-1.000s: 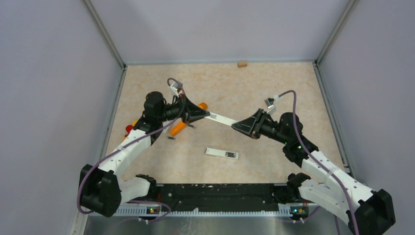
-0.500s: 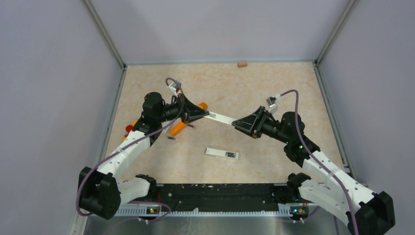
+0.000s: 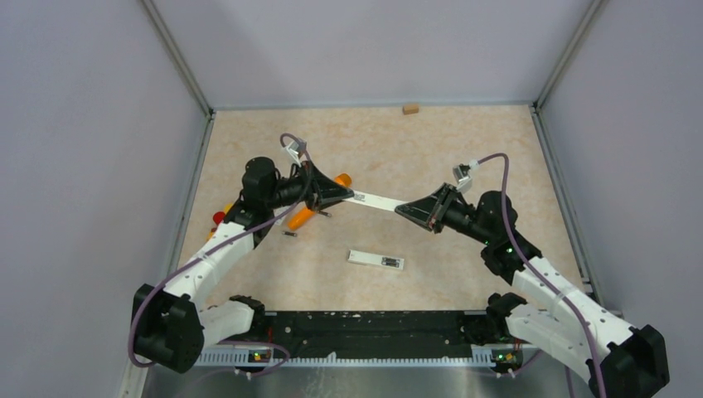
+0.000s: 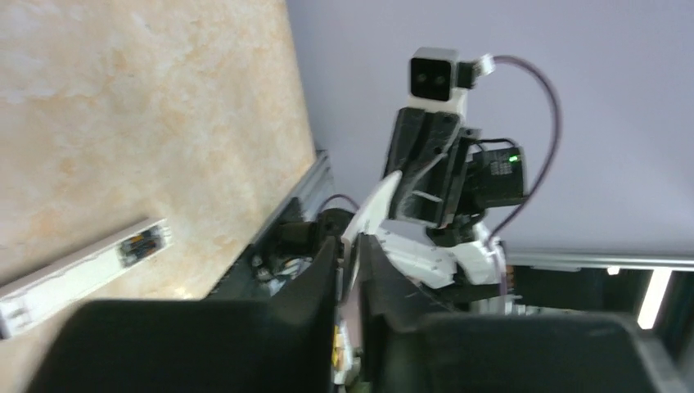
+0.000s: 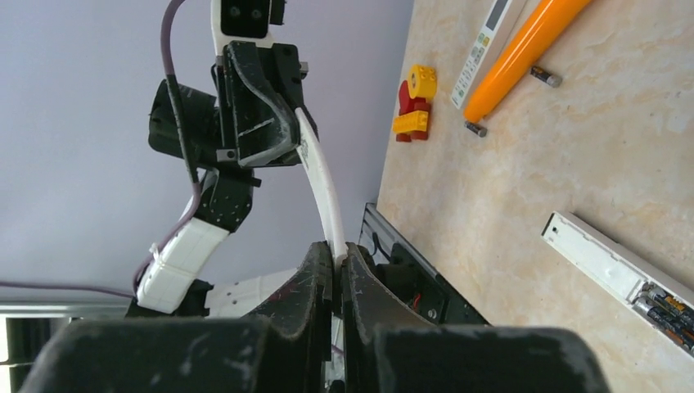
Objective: Load the batteries into the remote control
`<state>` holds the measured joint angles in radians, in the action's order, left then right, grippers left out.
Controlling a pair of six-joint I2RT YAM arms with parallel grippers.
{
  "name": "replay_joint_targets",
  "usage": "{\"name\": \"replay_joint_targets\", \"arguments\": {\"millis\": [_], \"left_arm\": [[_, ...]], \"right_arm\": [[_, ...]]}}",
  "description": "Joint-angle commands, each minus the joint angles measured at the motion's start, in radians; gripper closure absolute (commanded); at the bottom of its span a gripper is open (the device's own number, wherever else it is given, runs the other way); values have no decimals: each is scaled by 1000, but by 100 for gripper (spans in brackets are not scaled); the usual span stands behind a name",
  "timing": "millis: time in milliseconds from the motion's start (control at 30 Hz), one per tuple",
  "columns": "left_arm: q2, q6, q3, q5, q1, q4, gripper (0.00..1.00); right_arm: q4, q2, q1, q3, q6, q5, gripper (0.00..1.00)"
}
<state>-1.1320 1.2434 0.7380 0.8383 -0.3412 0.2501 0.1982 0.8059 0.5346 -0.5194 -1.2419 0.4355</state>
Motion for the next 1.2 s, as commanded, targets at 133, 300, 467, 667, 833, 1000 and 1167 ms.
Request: {"name": "replay_joint_targets", "arguments": {"millis": [133, 300, 467, 667, 833, 1000, 1167], "left_arm": [[34, -280, 29, -145, 1, -335, 13], [16, -374, -35, -241, -1, -411, 1], [-15, -392, -112, -308, -31, -409, 11], [-29, -390, -181, -376, -83, -382, 31], [-28, -392, -231, -422, -108, -360, 36], [-41, -384, -256, -426, -114, -310, 37], [-69, -380, -261, -421, -121, -277, 40]], "right_arm": [[-121, -1, -19, 1, 76, 22, 100], [-282, 29, -19, -5, 128, 57, 100], [-269, 50, -12, 80, 73, 77, 100], [-161, 98, 64, 132, 25, 27, 100], [-45, 133, 111, 187, -20, -34, 100], [45, 176, 127, 206, -23, -90, 100], [97, 231, 150, 211, -31, -108, 100]]}}
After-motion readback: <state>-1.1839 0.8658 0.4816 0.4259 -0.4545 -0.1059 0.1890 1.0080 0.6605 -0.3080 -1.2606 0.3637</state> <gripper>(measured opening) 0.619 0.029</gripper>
